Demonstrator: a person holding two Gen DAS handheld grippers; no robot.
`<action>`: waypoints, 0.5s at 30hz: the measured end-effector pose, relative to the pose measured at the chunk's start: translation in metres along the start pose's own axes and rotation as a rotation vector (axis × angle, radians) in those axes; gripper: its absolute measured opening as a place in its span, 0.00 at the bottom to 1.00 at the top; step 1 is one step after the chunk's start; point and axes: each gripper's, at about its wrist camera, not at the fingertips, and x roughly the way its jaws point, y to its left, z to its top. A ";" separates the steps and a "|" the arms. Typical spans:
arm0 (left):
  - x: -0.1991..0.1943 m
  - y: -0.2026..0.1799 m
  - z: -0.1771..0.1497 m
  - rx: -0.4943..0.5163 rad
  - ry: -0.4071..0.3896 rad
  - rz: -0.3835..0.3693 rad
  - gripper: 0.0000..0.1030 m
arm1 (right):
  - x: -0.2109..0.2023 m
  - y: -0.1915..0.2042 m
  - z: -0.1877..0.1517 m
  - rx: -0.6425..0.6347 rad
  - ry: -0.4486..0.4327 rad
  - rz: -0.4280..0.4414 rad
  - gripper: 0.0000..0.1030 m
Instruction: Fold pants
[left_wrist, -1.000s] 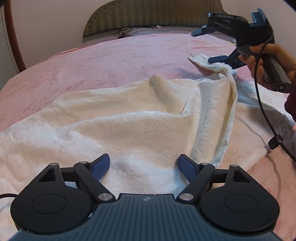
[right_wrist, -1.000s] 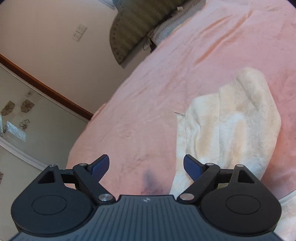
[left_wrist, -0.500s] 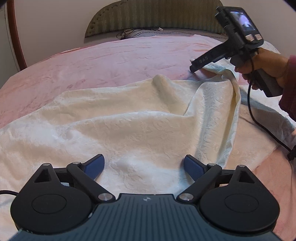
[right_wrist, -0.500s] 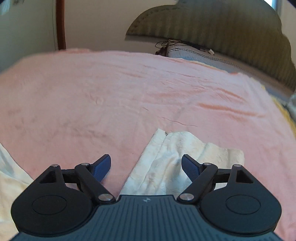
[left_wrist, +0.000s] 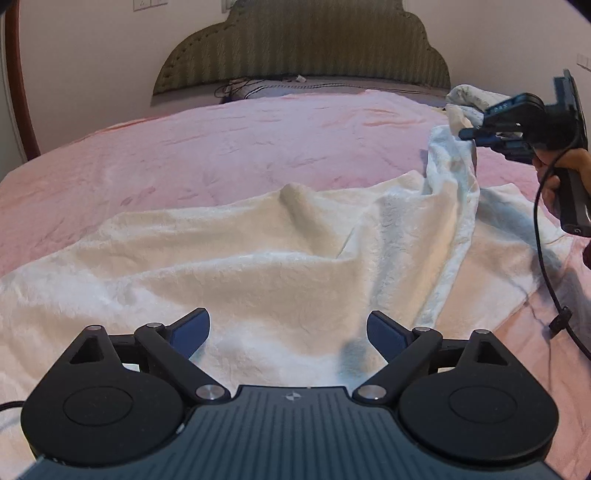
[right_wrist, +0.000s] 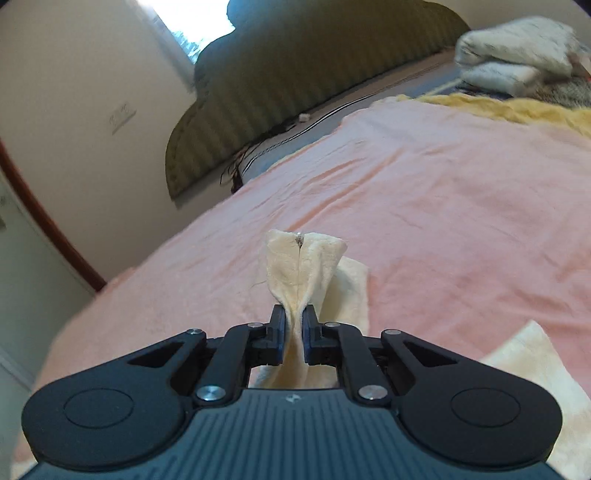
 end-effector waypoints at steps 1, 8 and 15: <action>-0.002 -0.004 0.001 0.020 -0.009 -0.010 0.90 | -0.016 -0.016 0.000 0.063 -0.018 0.014 0.09; 0.003 -0.030 0.006 0.094 0.009 -0.069 0.90 | -0.039 -0.098 -0.023 0.327 0.043 0.037 0.11; 0.003 -0.059 0.008 0.223 -0.026 -0.089 0.88 | -0.020 -0.109 -0.026 0.401 0.034 0.084 0.33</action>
